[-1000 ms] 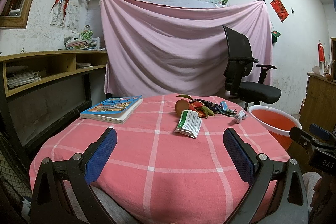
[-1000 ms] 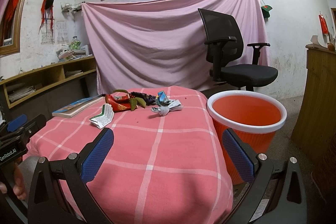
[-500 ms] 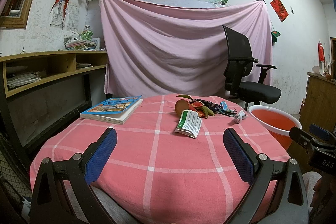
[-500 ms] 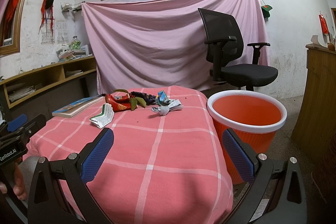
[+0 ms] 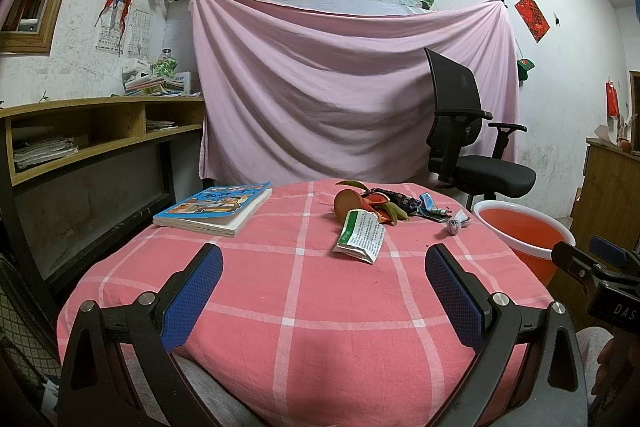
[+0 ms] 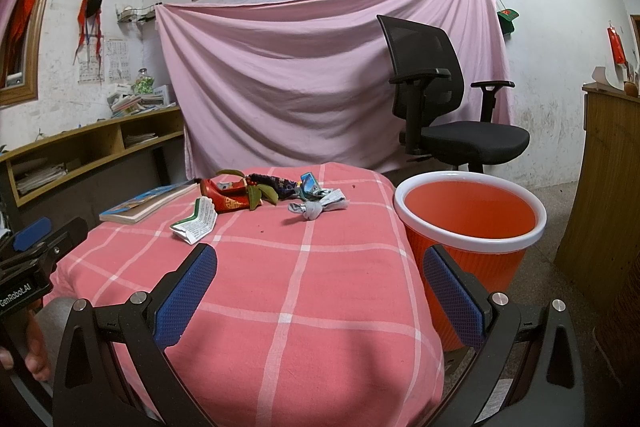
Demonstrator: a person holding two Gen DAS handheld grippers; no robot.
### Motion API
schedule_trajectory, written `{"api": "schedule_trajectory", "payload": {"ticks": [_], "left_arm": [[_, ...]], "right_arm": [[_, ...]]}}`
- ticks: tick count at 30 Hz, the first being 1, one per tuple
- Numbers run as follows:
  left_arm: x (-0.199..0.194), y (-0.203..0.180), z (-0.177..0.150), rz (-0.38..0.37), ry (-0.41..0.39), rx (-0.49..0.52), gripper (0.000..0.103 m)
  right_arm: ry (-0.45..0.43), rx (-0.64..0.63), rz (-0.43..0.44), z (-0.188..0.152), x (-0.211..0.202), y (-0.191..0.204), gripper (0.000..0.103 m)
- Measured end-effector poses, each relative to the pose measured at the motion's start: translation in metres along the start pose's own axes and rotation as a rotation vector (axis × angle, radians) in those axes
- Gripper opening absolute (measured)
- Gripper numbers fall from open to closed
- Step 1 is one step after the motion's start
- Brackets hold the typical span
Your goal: Collect trash
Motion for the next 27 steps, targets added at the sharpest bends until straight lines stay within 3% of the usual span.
{"api": "schedule_trajectory", "payload": {"ticks": [27], "left_arm": [[0.0009, -0.0003, 0.0010, 0.008, -0.021, -0.012, 0.099]], "right_arm": [[-0.011, -0.017, 0.002, 0.0021, -0.0006, 0.0047, 0.103]]}}
Point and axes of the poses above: each gripper's, at about its wrist camera, not at the fingertips, and x roughly the way its jaws point, y to its left, z to its top, the point moved 2 cm from there along x, roughly the way its jaws point, and after that the axes turned 11 degrees about y, right-handed, at the moved point
